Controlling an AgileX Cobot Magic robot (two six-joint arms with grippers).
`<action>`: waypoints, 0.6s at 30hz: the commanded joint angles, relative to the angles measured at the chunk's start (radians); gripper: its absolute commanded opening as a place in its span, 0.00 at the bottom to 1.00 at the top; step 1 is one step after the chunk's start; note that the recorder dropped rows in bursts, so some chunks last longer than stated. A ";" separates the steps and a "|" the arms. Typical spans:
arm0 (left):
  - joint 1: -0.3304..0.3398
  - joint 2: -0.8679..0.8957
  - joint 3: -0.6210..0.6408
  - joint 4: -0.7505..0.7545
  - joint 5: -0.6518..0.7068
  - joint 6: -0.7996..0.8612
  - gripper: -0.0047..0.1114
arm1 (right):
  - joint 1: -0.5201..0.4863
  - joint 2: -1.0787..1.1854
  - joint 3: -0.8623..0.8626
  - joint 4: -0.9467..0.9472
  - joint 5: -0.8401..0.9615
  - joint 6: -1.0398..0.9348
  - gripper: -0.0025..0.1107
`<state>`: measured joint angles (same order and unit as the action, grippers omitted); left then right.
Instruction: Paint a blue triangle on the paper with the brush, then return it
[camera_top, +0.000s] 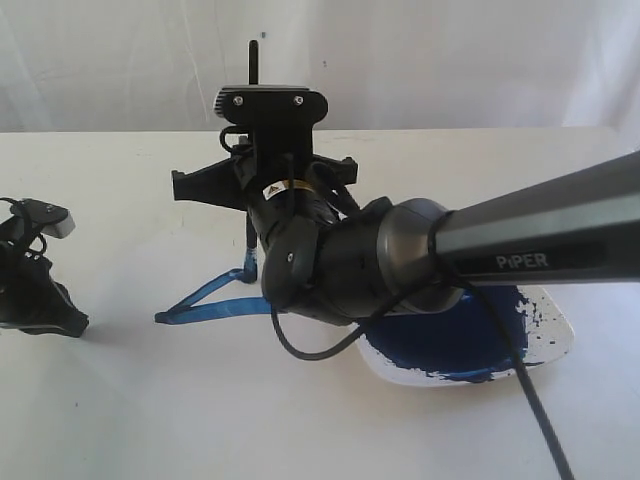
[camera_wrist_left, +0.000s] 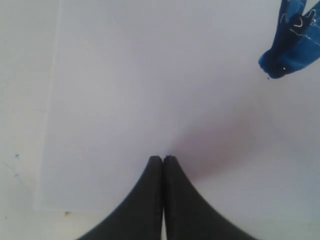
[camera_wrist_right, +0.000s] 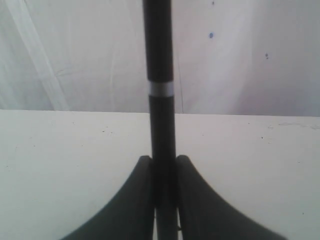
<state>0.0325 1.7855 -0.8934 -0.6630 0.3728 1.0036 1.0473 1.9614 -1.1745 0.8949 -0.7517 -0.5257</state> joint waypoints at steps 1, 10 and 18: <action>-0.008 -0.001 0.007 -0.010 0.020 -0.003 0.04 | -0.004 -0.024 0.000 0.032 0.032 -0.059 0.02; -0.008 -0.001 0.007 -0.010 0.020 -0.003 0.04 | -0.002 -0.057 0.001 0.195 0.039 -0.189 0.02; -0.008 -0.001 0.007 -0.010 0.020 -0.003 0.04 | -0.002 -0.068 0.001 0.305 0.048 -0.242 0.02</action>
<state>0.0325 1.7855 -0.8934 -0.6630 0.3728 1.0036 1.0473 1.9033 -1.1745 1.1631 -0.7113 -0.7453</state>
